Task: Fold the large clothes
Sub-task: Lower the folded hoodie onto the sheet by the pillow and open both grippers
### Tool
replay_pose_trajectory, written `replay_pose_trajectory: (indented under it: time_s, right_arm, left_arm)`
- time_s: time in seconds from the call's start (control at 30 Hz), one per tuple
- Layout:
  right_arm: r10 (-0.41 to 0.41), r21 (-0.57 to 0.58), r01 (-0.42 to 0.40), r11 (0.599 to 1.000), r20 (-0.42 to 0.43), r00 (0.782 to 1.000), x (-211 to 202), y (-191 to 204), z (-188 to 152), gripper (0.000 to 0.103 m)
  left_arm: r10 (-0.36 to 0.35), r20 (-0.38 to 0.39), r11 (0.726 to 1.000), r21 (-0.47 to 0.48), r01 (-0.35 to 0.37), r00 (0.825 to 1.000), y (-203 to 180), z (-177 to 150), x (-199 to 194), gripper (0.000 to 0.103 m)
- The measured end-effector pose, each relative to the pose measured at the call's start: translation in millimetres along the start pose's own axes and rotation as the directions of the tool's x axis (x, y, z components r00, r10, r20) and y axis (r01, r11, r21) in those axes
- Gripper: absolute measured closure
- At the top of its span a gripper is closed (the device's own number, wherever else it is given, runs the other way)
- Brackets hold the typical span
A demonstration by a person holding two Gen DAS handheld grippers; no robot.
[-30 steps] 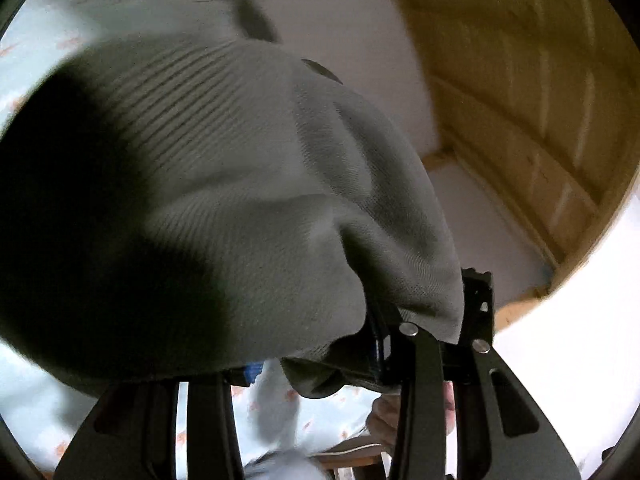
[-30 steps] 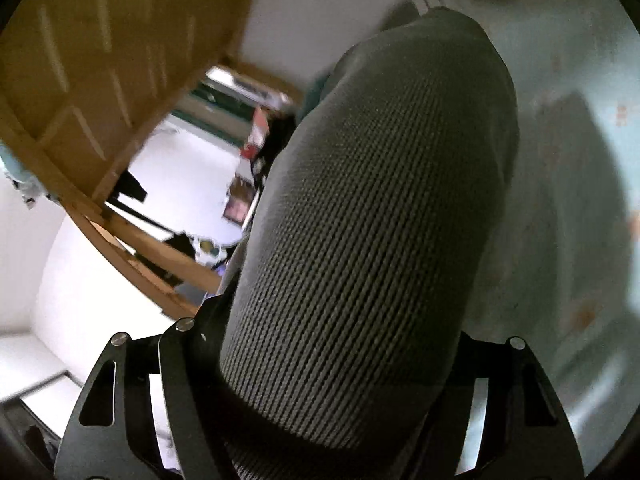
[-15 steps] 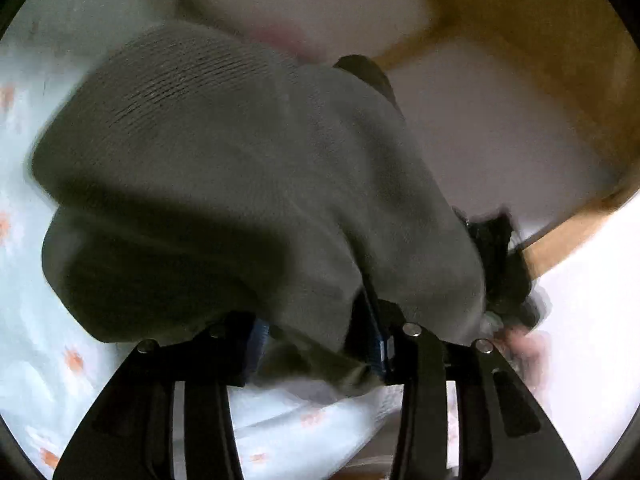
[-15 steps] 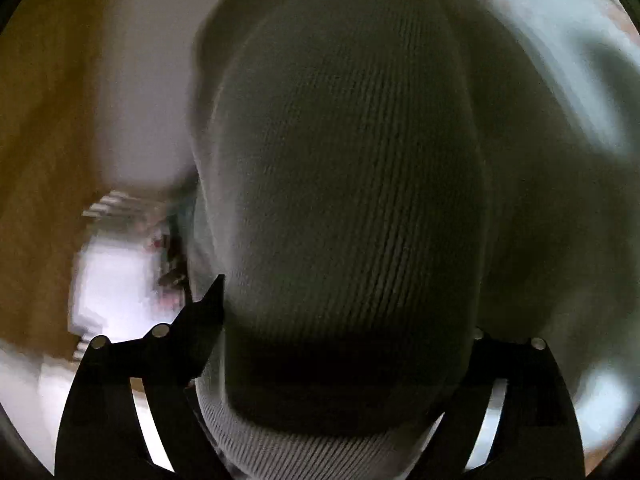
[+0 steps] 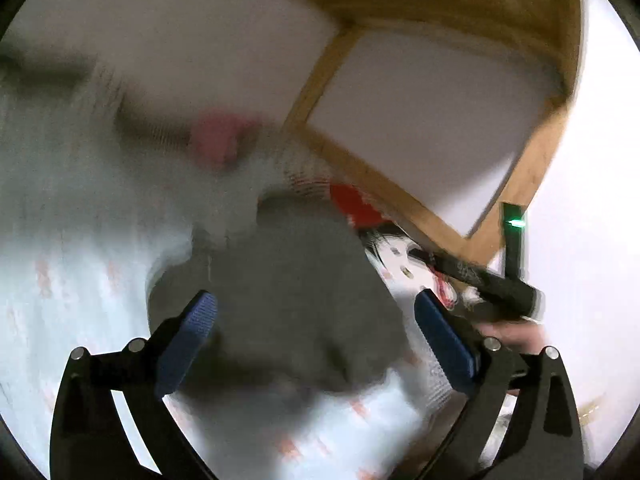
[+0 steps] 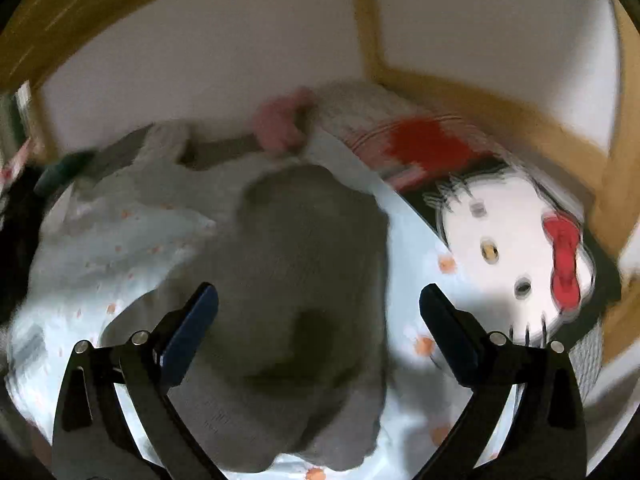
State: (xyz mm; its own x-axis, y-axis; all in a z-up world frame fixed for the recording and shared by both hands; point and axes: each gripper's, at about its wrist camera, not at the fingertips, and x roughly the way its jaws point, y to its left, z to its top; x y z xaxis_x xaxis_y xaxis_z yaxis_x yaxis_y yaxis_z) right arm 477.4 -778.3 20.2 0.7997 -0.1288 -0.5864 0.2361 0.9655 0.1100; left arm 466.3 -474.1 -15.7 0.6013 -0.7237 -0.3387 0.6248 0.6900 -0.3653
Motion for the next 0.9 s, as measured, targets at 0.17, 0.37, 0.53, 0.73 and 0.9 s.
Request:
replay_pose_trajectory:
  time_s: [0.17,0.37,0.53,0.73,0.9]
  right_arm:
    - [-0.097,-0.182,0.06,0.982,-0.206,0.974,71,23,-41,0.004]
    - [-0.105,-0.045,0.096,0.994,-0.265,0.959,127,18,-74,0.003]
    - [-0.06,0.104,0.079,0.991,-0.17,0.984,110,23,-95,0.002]
    - [-0.209,0.211,0.22,0.952,-0.075,0.975,13,41,-110,0.002]
    - [-0.268,0.233,0.266,0.936,-0.02,0.963,-89,83,-120,0.003]
  left_arm:
    - [0.374,-0.264,0.913,0.272,-0.303,0.889,21,31,171,0.006]
    - [0.237,-0.373,0.971,0.127,-0.203,0.897,64,-8,225,0.004]
    - [0.219,-0.316,0.975,0.106,-0.195,0.923,68,-20,216,0.004]
    - [0.207,-0.333,0.977,0.03,-0.209,0.92,55,11,118,0.005]
    - [0.316,-0.165,0.934,0.23,-0.275,0.935,0,-10,-21,0.005]
